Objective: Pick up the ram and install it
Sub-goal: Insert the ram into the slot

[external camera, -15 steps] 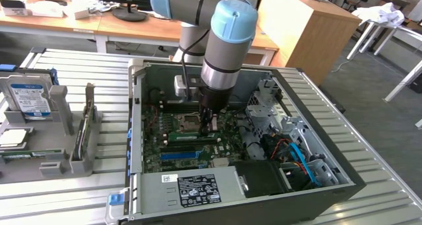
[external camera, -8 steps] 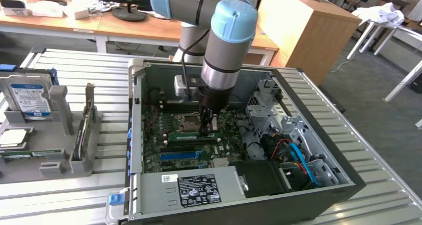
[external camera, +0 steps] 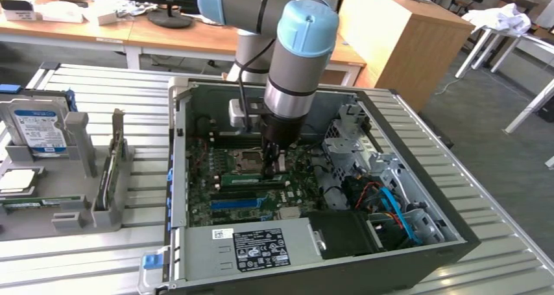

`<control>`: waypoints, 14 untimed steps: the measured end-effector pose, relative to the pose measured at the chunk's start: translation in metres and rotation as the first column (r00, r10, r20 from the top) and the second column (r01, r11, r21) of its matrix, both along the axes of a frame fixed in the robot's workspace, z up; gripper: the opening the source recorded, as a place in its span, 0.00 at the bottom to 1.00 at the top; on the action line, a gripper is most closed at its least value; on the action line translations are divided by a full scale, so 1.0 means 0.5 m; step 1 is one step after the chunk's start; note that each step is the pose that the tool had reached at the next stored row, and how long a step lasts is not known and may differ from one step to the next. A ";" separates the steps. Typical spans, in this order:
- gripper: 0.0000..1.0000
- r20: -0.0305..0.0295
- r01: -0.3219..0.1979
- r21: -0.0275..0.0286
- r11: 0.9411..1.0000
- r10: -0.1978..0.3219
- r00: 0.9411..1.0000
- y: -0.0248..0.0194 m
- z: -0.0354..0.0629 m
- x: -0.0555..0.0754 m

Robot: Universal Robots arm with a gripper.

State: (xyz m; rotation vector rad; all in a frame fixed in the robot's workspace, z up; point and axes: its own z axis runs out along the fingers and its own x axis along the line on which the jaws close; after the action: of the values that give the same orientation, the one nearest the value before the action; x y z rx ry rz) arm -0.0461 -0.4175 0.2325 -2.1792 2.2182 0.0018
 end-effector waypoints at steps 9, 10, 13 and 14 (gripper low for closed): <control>0.12 0.000 0.000 0.000 1.000 0.000 1.000 0.0001 -0.002 0.000; 0.12 0.000 0.000 0.000 1.000 0.000 1.000 0.0000 -0.002 0.000; 0.12 0.000 0.000 0.000 1.000 0.000 1.000 0.0001 -0.003 0.000; 0.12 0.000 0.000 0.000 1.000 0.000 1.000 0.0000 -0.003 0.000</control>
State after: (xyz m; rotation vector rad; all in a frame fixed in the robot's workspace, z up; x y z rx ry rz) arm -0.0461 -0.4175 0.2309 -2.1793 2.2183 0.0018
